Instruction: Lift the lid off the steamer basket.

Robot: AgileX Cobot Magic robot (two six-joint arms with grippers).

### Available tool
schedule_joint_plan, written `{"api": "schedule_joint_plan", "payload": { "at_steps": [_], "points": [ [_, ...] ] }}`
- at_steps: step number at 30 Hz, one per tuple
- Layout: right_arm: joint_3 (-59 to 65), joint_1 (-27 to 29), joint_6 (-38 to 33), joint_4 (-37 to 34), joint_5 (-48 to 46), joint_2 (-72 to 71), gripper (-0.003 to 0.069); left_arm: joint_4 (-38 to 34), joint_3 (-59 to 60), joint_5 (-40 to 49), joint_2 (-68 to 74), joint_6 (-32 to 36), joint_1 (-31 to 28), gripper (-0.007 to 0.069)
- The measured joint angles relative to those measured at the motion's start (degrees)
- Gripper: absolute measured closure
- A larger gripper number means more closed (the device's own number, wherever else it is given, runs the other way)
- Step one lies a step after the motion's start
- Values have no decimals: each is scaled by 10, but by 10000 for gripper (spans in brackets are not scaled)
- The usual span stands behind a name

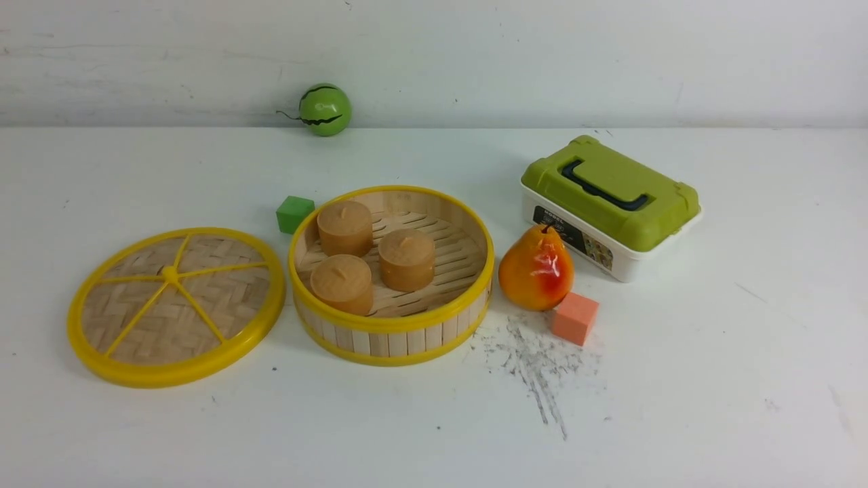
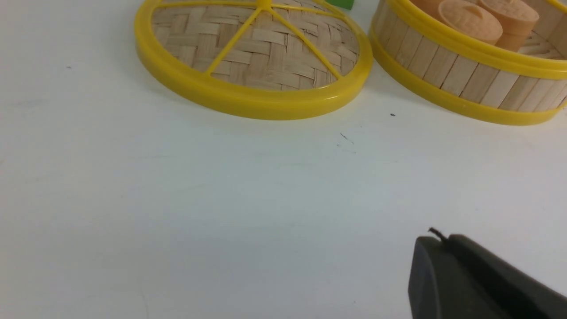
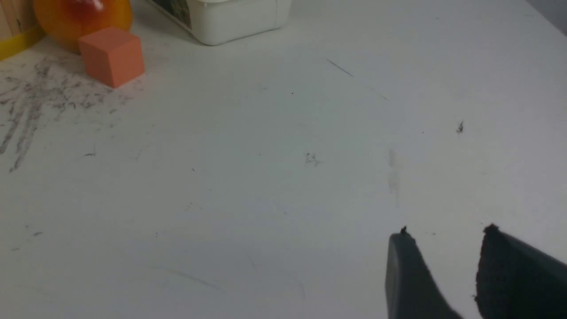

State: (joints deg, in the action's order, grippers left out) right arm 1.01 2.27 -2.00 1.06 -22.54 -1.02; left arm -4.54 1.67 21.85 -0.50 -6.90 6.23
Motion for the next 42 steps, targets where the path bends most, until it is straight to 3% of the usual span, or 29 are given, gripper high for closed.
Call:
{"api": "schedule_joint_plan", "payload": {
  "at_steps": [42],
  "points": [
    [0, 0, 0, 0, 0, 0, 420, 0, 0, 0, 0, 0, 0, 599]
  ]
}}
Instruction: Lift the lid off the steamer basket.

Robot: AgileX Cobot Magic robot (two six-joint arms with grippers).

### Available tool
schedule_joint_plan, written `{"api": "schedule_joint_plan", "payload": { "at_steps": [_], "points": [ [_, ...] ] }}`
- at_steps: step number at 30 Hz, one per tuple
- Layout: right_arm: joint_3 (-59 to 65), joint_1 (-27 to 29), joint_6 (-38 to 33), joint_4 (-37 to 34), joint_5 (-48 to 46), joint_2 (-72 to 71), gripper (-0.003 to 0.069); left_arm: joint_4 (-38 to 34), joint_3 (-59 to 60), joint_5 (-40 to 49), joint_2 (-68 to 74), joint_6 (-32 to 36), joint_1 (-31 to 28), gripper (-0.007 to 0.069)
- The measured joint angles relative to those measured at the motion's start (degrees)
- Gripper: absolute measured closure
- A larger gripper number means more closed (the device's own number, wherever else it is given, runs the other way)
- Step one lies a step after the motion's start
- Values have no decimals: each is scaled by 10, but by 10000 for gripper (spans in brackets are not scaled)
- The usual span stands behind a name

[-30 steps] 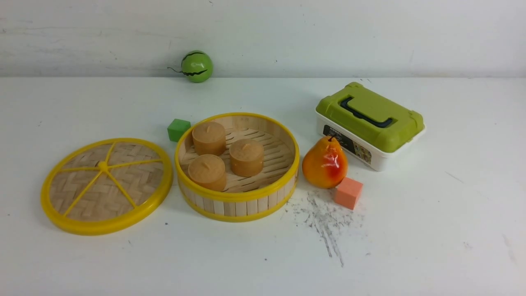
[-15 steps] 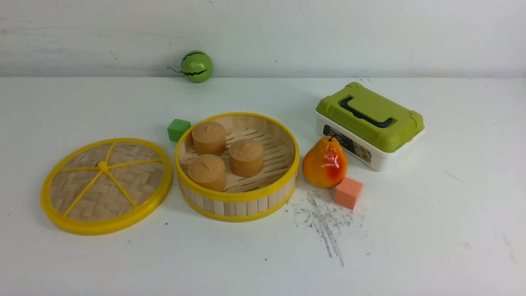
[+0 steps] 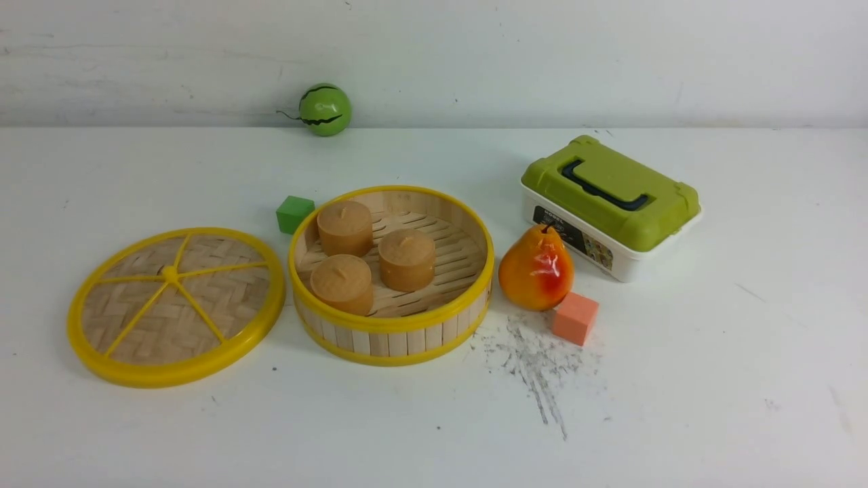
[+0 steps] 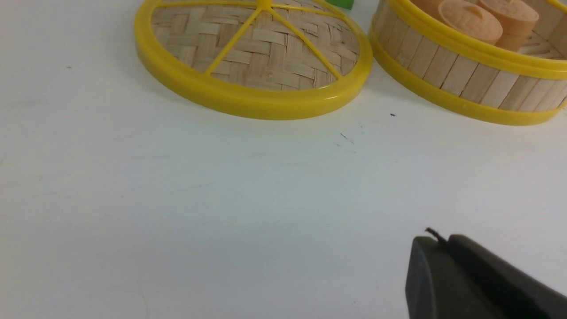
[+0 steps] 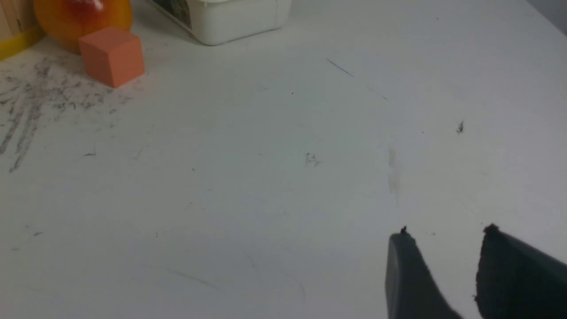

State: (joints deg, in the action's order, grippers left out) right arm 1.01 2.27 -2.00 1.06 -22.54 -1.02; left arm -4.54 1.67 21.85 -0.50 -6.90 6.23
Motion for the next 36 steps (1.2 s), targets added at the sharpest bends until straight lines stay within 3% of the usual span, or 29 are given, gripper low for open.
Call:
{"api": "schedule_joint_plan", "payload": {
  "at_steps": [36],
  "points": [
    [0, 0, 0, 0, 0, 0, 419, 0, 0, 0, 0, 0, 0, 563]
  ]
}}
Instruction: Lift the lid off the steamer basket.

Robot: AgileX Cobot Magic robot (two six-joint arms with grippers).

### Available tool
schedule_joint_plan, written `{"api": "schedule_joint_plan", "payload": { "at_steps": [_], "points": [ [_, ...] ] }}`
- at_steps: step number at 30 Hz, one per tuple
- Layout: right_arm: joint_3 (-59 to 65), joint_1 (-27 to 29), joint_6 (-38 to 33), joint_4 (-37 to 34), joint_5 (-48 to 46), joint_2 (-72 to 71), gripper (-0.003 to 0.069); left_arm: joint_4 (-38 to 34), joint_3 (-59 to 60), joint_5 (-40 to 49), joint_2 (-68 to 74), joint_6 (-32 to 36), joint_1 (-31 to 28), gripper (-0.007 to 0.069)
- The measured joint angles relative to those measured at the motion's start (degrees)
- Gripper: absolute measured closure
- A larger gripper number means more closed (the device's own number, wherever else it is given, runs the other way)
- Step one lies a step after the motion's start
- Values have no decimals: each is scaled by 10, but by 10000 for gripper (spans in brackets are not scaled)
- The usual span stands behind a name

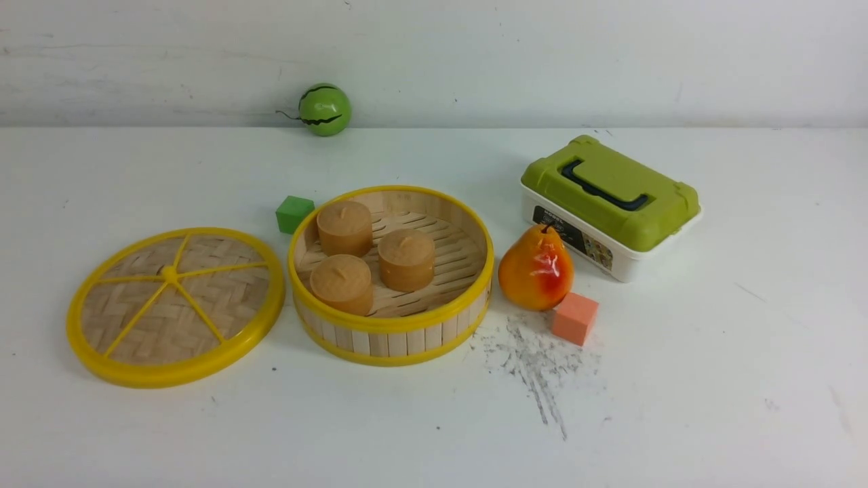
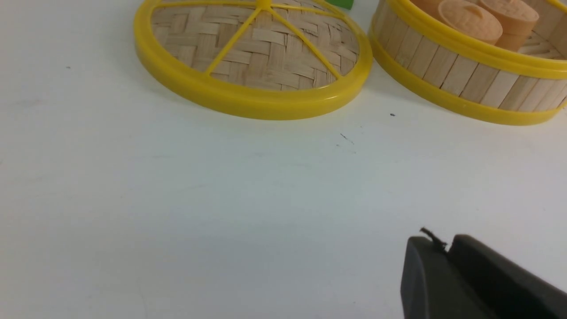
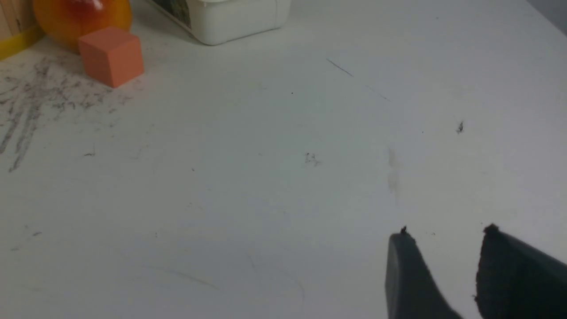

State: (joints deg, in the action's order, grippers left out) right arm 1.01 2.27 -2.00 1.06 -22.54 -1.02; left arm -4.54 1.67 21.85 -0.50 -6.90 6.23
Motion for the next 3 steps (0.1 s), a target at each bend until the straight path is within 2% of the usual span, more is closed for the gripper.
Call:
{"api": "schedule_joint_plan", "payload": {
  "at_steps": [3],
  "points": [
    [0, 0, 0, 0, 0, 0, 419, 0, 0, 0, 0, 0, 0, 559]
  ]
}}
